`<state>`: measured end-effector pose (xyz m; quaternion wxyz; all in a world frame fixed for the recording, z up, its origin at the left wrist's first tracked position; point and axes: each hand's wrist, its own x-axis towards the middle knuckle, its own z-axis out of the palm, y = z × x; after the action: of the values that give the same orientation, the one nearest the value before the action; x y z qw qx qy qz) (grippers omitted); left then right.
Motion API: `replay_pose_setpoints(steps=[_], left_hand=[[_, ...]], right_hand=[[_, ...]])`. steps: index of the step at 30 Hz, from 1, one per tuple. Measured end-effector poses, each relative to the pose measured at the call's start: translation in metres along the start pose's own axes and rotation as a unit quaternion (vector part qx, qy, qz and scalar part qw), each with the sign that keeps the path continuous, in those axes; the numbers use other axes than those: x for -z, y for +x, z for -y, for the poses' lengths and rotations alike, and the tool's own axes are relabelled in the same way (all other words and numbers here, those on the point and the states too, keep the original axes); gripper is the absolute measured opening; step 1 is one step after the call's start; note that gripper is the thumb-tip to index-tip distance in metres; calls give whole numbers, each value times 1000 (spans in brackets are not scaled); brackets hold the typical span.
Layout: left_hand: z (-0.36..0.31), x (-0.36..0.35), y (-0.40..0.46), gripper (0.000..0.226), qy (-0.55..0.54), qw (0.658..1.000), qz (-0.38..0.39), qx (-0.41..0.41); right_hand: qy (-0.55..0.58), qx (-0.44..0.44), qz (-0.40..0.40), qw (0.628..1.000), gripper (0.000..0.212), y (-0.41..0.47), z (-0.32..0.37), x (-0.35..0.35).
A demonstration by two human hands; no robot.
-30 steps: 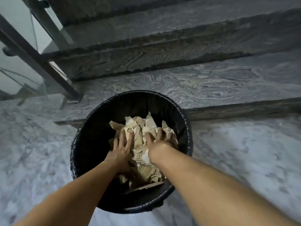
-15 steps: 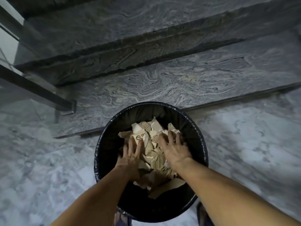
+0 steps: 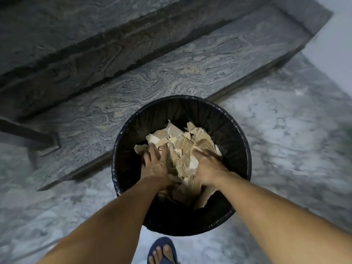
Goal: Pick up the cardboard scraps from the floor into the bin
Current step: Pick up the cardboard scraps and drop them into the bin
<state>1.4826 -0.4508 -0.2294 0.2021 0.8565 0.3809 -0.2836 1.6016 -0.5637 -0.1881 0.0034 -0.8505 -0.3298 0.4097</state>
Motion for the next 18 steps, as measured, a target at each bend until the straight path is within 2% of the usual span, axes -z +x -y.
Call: replay_pose_setpoints(steps=[2,4,5,7,9,15,18], left_hand=[[0,-3,-1,132,21,1000,-21,3],[1,-4,-6,132,35,999,-30,2],[1,-4,-9,131,35,999,-32,1],[2,-3,-17,129,28,999,-27,-1],[2,1,-24,127,25,999,-24,-5],[13,28,-31,139,38,998,-33,-37],[23,37,-28,145,58,997,-14,-51]], right_hand=[[-44,21,21,999,85,-3,-3,18],[-123,8,88,989,90,-16,-4,37],[-163,3,124,979,81,-26,-4,44],[-222,21,144,964,45,-41,-2,46],[-245,56,104,962,25,-53,-4,40],[-148,80,-59,984,26,-54,-3,65],[-98,84,-171,977,20,-50,6,83]])
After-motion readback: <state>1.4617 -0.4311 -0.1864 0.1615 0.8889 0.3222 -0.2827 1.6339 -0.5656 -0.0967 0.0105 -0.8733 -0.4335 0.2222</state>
